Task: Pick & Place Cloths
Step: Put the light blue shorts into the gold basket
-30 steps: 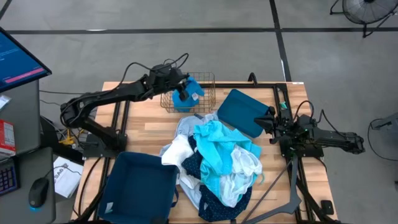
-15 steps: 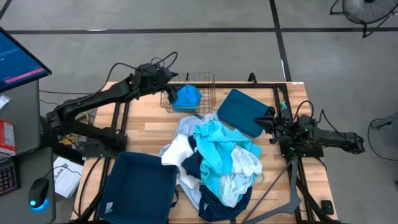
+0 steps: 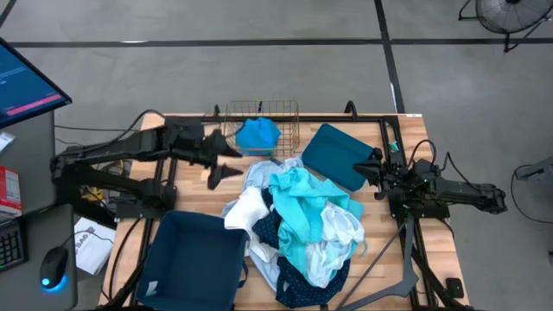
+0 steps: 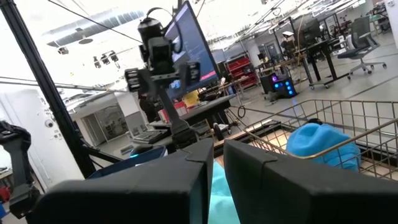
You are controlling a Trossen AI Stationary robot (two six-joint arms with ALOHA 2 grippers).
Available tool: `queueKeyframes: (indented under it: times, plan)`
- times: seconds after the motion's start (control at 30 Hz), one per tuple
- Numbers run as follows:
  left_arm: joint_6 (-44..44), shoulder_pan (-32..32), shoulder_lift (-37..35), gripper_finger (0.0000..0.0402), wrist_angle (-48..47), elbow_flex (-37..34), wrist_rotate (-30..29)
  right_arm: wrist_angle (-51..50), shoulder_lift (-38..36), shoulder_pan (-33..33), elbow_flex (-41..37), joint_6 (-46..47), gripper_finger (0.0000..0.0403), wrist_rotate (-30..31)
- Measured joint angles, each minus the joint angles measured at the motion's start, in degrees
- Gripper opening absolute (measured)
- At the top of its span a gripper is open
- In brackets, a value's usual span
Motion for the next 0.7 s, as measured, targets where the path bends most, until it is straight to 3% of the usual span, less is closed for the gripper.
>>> queueKeyframes:
  times: [0.17,0.7]
  plan:
    - [-4.26,-5.49,1.45,0.0265,0.4,0.0,-3.43,-0.02,0.0,0.0,0.0,-0.02,0.0037,0.0]
    - [2.16,-17.29,16.72,0.0264,5.09,-0.02,-3.56,-0.36,0.0,0.04,0.0,0.0,0.0037,-0.24]
